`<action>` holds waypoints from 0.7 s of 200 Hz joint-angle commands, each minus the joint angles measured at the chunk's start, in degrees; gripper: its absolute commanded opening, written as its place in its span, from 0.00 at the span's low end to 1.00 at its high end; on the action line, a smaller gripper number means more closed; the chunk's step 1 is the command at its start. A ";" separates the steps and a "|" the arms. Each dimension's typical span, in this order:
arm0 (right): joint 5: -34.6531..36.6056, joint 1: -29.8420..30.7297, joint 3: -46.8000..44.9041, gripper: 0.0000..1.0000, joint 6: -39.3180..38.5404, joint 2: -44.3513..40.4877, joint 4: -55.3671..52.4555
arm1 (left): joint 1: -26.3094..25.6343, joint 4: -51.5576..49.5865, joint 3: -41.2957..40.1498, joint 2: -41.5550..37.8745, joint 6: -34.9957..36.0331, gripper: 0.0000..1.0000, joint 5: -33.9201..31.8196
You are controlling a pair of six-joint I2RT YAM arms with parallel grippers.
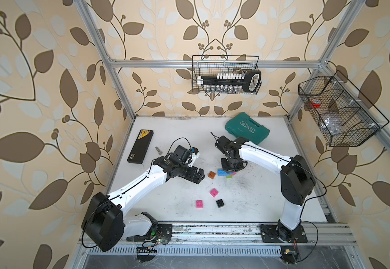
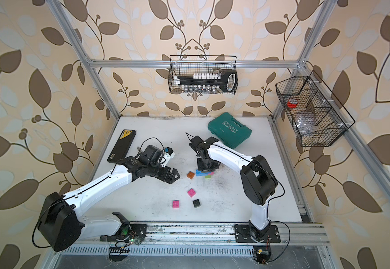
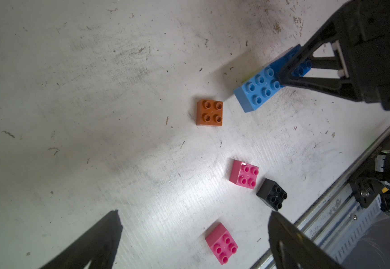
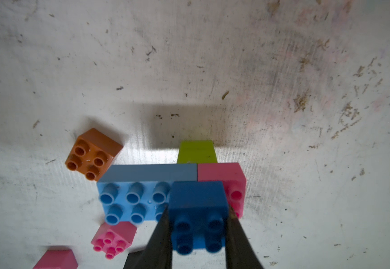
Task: Assemble the number 4 with lego
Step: Assemble the lego brick with the lego brick.
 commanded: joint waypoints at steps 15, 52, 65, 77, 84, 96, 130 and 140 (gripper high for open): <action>0.38 0.05 -1.23 0.34 -0.31 3.22 -1.67 | 0.60 0.31 1.72 -0.51 0.28 0.99 0.09; 0.47 0.01 -0.38 0.36 0.09 2.51 -1.69 | 0.63 0.25 1.65 -0.77 0.27 0.99 -0.07; 0.36 0.00 -0.25 0.36 0.42 1.94 -1.50 | 0.64 0.35 1.54 -0.92 0.28 0.99 -0.25; 0.46 -0.24 -0.02 0.36 0.75 1.44 -1.52 | 0.63 0.30 1.60 -0.95 0.27 0.99 -0.24; 0.48 -0.30 -0.03 0.37 0.90 1.07 -1.24 | 0.65 0.36 1.60 -0.95 0.21 0.99 -0.26; 0.21 -0.61 0.02 0.37 0.91 0.85 -1.16 | 0.65 0.22 1.60 -0.95 0.27 0.99 -0.26; -0.17 -0.99 -0.46 0.40 1.28 -0.64 -0.28 | 0.66 0.32 1.52 -1.12 0.23 0.99 -0.42; -0.45 -1.04 -0.72 0.42 1.28 -1.17 0.25 | 0.61 0.36 1.59 -1.13 0.28 0.99 -0.41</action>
